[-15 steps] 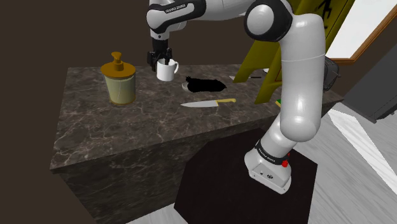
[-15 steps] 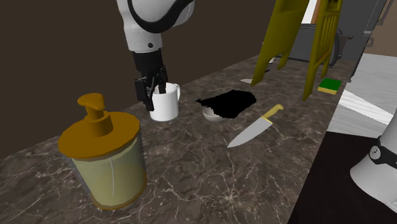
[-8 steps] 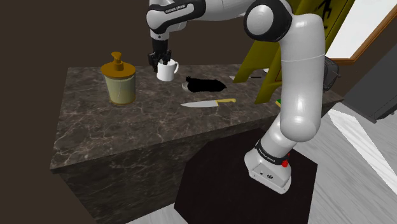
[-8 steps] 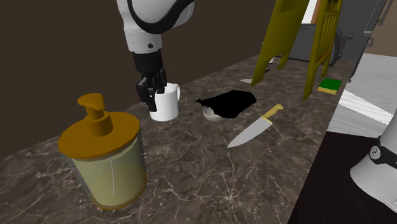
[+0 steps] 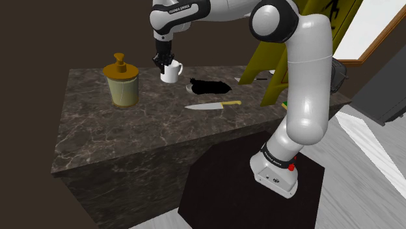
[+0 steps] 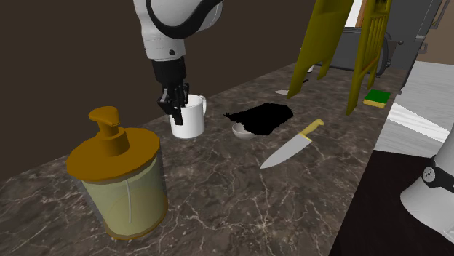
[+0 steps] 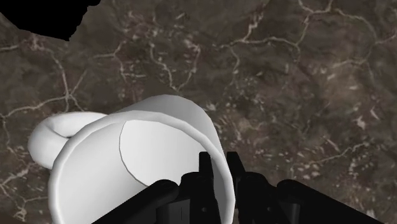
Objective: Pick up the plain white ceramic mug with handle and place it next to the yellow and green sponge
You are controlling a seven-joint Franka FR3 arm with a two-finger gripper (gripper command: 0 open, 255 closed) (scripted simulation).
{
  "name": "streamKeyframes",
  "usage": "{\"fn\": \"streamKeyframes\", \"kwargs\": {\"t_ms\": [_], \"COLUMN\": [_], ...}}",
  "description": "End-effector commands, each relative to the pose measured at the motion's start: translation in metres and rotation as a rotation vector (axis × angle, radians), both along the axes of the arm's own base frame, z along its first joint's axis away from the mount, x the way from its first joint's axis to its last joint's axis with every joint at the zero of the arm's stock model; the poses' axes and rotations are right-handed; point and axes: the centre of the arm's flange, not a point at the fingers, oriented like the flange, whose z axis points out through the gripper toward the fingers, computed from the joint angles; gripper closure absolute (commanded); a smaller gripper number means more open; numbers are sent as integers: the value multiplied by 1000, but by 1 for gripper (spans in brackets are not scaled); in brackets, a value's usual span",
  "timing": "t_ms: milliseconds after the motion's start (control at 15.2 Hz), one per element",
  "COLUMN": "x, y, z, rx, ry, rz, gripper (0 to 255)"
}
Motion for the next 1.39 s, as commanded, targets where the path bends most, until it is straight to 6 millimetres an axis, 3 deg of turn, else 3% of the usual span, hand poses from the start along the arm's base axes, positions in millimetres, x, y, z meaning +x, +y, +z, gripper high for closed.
{"fn": "streamKeyframes", "kwargs": {"t_ms": [0, 1320], "x": [0, 0], "y": [0, 0], "z": [0, 106], "rx": [0, 0], "ry": [0, 0], "rz": [0, 0], "gripper": [255, 255]}}
